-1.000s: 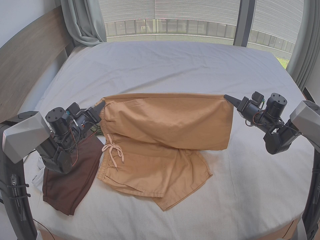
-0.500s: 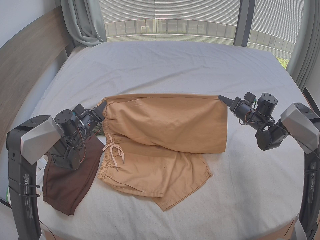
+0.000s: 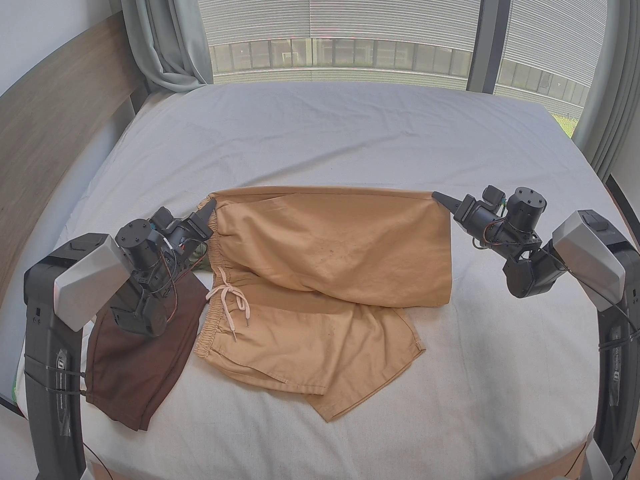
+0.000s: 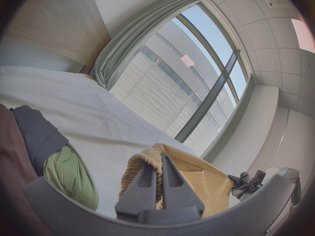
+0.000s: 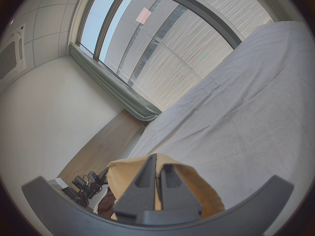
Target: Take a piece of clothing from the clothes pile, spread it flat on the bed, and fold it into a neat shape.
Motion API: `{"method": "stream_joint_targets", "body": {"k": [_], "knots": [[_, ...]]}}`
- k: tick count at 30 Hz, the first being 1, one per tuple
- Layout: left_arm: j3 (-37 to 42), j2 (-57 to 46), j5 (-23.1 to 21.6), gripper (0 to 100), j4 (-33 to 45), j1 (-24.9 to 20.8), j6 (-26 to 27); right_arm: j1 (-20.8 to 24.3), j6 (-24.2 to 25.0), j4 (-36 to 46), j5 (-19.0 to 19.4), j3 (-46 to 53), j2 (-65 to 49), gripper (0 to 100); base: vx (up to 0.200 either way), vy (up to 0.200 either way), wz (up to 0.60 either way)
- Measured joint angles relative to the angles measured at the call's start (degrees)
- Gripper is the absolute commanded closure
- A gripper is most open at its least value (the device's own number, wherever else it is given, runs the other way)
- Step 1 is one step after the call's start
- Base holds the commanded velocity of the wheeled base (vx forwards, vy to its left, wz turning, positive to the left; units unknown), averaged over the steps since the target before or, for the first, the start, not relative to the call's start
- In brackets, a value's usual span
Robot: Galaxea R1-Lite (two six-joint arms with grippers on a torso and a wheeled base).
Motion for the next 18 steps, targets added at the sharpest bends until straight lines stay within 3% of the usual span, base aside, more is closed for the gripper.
{"method": "stream_joint_targets", "body": {"k": [2,3,4,12,18], "knots": [[-0.3,0.2,0.0,100,0.0,0.0,0.0,0.0,0.0,0.0,0.0,0.0,0.1,100,0.0,0.0,0.0],[-0.4,0.3,-0.1,0,0.0,0.0,-0.1,0.0,0.0,0.0,0.0,0.0,0.1,100,0.0,0.0,0.0],[-0.4,0.3,-0.1,0,0.0,0.0,-0.1,0.0,-0.1,0.0,0.0,-0.1,0.2,0,0.0,0.0,0.0],[-2.3,0.9,0.1,0,1.5,0.2,-0.1,0.1,-0.1,0.2,-3.3,-2.3,0.1,0,0.0,0.0,0.0],[-3.7,1.1,0.8,0,4.4,0.6,-0.1,0.3,-0.1,1.1,-3.8,0.2,-2.6,0,0.0,0.0,0.0]]}}
